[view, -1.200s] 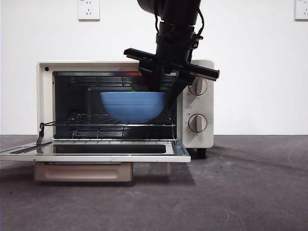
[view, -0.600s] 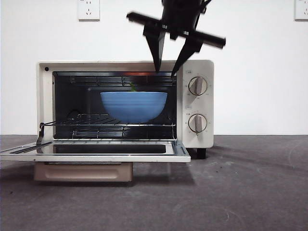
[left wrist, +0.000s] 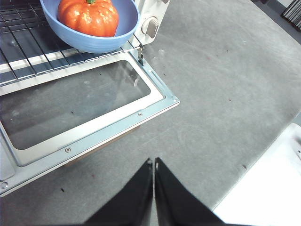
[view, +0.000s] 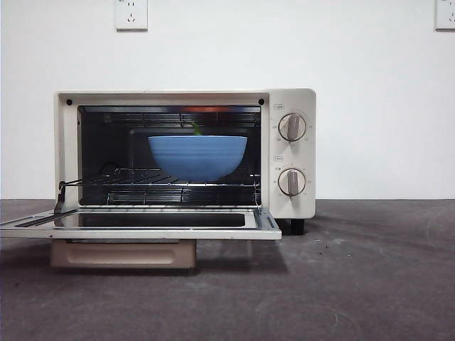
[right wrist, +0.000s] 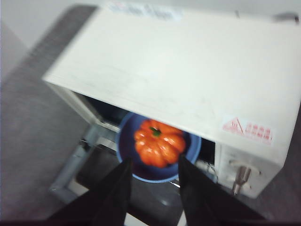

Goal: Place pumpkin in the steamer

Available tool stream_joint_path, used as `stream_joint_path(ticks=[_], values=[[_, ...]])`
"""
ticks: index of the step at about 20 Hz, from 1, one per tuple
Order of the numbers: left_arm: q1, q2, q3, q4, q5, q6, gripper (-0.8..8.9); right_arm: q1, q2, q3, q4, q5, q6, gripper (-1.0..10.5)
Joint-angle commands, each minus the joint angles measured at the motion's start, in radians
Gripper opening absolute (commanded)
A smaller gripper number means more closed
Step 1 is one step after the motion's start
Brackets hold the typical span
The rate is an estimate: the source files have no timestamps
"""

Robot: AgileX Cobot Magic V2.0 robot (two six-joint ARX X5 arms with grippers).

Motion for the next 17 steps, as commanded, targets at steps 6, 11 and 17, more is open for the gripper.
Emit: stream_joint_path(ticks=[6, 11, 17], values=[[-0.004, 0.003, 0.009, 0.006, 0.004, 0.005, 0.15, 0.007, -0.329, -0.372, 0.161, -0.206, -0.172, 1.6], [-0.004, 0.004, 0.009, 0.006, 0.004, 0.001, 0.15, 0.007, -0.475, -0.555, 0.196, -0.295, -0.223, 1.6], [-0.004, 0.004, 0.009, 0.006, 0.004, -0.002, 0.15, 0.008, -0.582, -0.687, 0.196, -0.333, -0.244, 1.6]])
